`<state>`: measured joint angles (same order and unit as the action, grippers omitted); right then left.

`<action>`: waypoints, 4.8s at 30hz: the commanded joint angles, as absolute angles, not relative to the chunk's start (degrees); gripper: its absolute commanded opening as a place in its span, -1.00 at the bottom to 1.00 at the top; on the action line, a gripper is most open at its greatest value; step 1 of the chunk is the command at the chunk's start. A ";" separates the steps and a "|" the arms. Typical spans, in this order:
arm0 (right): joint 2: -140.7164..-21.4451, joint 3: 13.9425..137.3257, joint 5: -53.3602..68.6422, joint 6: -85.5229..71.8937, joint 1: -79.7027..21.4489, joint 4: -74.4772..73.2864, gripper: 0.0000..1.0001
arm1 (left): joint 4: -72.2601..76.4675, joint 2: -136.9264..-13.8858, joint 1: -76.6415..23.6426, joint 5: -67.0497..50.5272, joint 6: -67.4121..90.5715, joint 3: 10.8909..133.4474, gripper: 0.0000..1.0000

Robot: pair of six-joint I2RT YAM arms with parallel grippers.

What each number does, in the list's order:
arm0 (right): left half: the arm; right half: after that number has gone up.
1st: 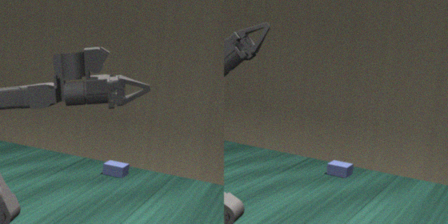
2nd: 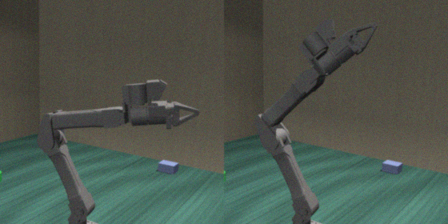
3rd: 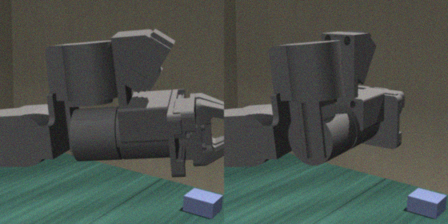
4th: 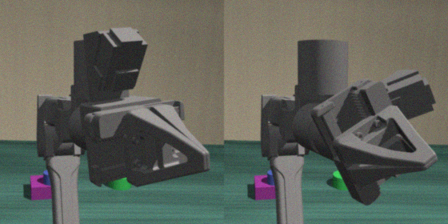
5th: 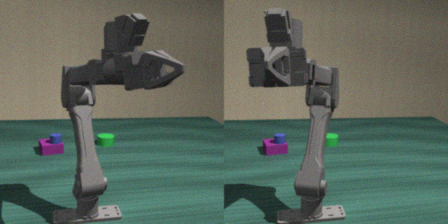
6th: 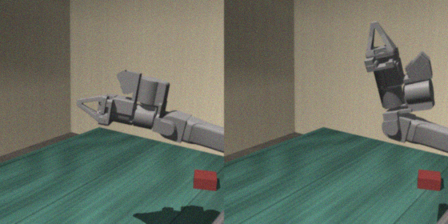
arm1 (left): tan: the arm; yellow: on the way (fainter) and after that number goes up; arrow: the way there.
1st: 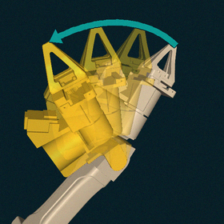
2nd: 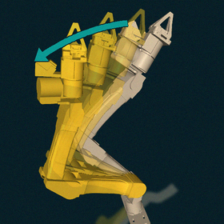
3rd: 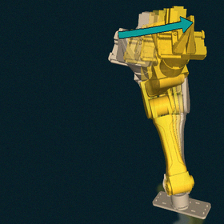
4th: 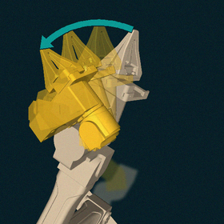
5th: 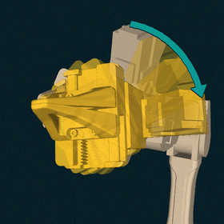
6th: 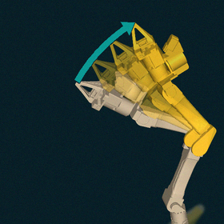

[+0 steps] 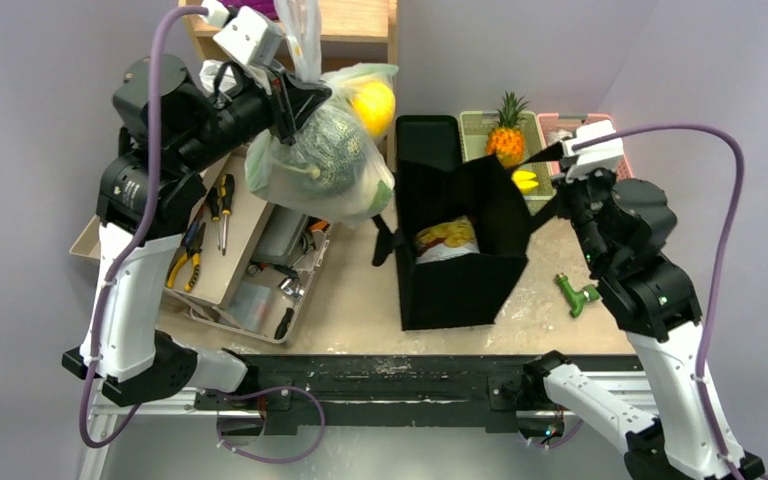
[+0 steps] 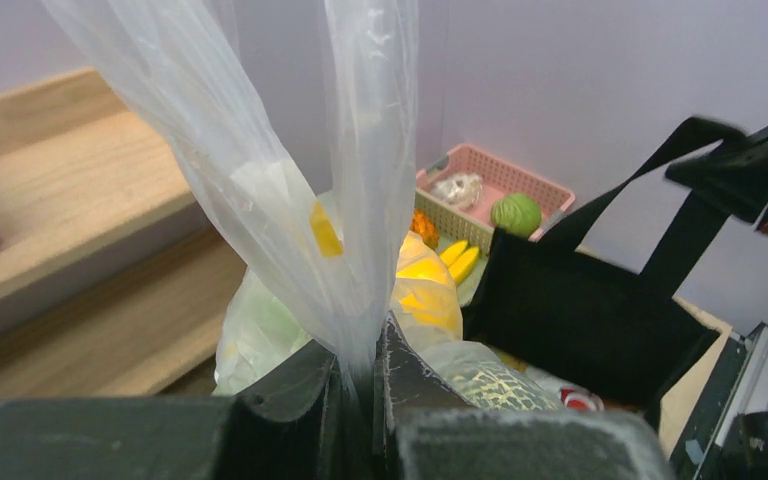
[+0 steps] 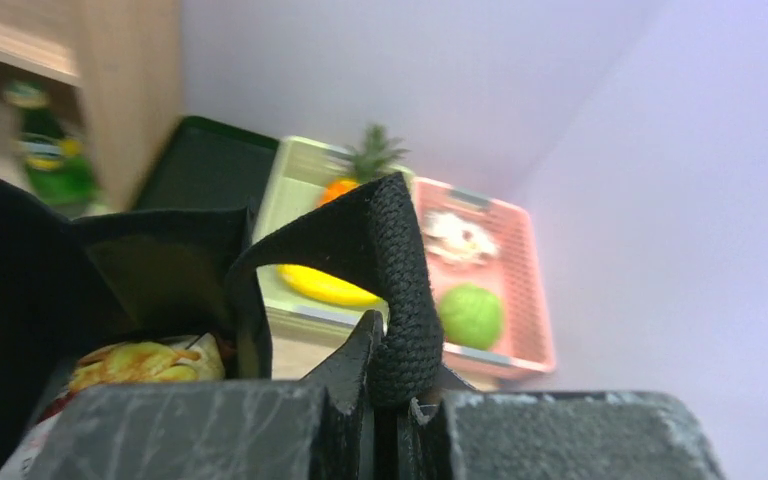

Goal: Untie the knot of the grocery bags and take out the mixed food
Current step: Move the takeout bag to the center of the board, then place the takeout bag at the center of the board.

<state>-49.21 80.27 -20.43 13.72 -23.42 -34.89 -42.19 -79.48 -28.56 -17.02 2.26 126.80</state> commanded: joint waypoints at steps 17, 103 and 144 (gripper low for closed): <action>-43.81 86.33 -33.00 30.58 -17.70 -41.77 0.20 | -33.93 -79.02 -28.21 -19.04 5.96 119.70 -1.00; -60.32 76.41 36.77 30.92 -7.45 -65.24 0.52 | -4.59 -84.20 -45.51 -24.71 -11.72 74.56 -1.00; -69.95 54.61 30.62 33.51 -39.17 -21.40 0.24 | -28.27 -61.28 -49.66 -27.41 -44.37 52.93 -0.02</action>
